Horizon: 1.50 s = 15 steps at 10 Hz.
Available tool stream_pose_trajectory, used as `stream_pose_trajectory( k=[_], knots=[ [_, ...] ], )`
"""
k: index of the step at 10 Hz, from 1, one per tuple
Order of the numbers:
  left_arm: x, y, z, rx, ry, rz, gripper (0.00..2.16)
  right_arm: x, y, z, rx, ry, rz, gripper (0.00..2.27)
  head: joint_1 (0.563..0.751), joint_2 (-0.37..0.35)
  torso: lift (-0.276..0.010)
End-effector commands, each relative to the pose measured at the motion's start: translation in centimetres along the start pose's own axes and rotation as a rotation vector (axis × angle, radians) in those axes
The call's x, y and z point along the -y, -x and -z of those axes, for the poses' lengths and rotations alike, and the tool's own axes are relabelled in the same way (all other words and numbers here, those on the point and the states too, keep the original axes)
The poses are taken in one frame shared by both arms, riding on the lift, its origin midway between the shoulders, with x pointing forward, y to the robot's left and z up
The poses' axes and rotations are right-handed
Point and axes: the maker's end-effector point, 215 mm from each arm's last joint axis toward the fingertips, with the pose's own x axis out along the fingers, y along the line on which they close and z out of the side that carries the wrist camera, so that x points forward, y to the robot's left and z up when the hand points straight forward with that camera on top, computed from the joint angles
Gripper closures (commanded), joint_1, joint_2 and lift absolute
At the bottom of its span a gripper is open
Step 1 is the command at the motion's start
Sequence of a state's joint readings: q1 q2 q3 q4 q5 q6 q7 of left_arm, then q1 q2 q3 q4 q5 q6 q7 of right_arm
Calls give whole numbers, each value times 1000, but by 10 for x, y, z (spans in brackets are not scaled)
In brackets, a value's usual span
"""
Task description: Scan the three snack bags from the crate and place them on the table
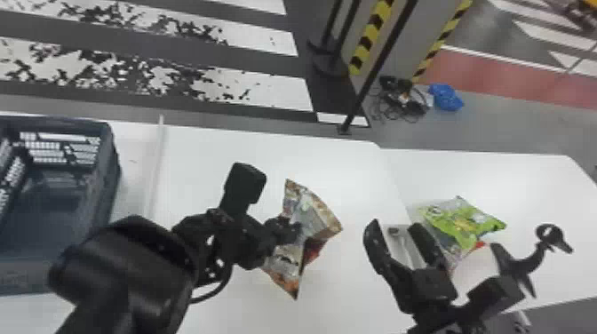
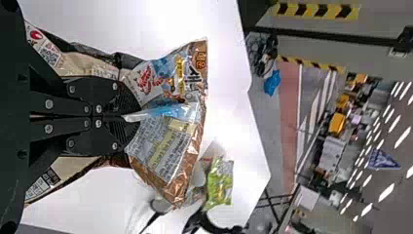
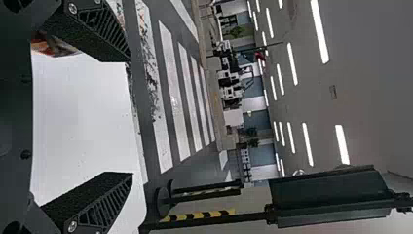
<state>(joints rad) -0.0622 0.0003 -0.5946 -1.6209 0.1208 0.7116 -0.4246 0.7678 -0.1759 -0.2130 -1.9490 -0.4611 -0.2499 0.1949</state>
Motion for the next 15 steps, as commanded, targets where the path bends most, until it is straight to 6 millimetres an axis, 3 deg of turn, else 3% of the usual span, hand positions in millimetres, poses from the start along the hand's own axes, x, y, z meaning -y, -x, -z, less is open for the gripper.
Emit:
stream_pose_trajectory(
  k=[1, 3, 4, 5, 6, 7, 9, 10, 11, 12, 13, 15],
  knots=[
    [-14, -17, 35, -78, -7, 38, 1885, 5, -4, 3, -19, -9, 5, 97, 695, -350, -36],
    [-35, -25, 21, -7, -58, 69, 1750, 10, -4, -3, -6, -18, 4, 93, 695, -350, -36],
    [-41, -27, 25, -13, -59, 63, 1359, 14, -3, -6, 3, -18, 12, 93, 695, -350, -36],
    [-42, -30, 30, -42, -75, 55, 46, 21, 0, -9, 9, -24, 19, 93, 695, -350, -36],
    [-44, -32, 42, -96, -84, 34, -2, 28, 2, -10, 12, -23, 24, 97, 695, -350, -36],
    [-42, -35, 38, -97, -119, 6, 29, 30, 3, -8, 6, -21, 24, 97, 695, -350, -36],
    [-17, -27, 4, -3, -134, -30, 29, 28, 6, 2, -13, -6, 5, 70, 695, -350, -36],
    [-24, -7, -14, 45, -125, -104, 29, 21, 7, 7, -23, -6, -39, 73, 695, -350, -36],
    [-53, 30, -23, 81, -37, -178, 33, 12, 8, 13, -37, 10, -71, 93, 695, -350, -36],
    [-70, 69, -43, 166, 26, -230, 66, 3, 8, 21, -54, 5, -85, 103, 695, -350, -36],
    [-87, 111, -47, 213, 86, -284, 66, -11, 7, 32, -77, -8, -104, 103, 695, -350, -36],
    [-118, 194, -24, 267, 166, -422, 66, -43, 3, 57, -139, -41, -146, 110, 695, -350, -36]
  ],
)
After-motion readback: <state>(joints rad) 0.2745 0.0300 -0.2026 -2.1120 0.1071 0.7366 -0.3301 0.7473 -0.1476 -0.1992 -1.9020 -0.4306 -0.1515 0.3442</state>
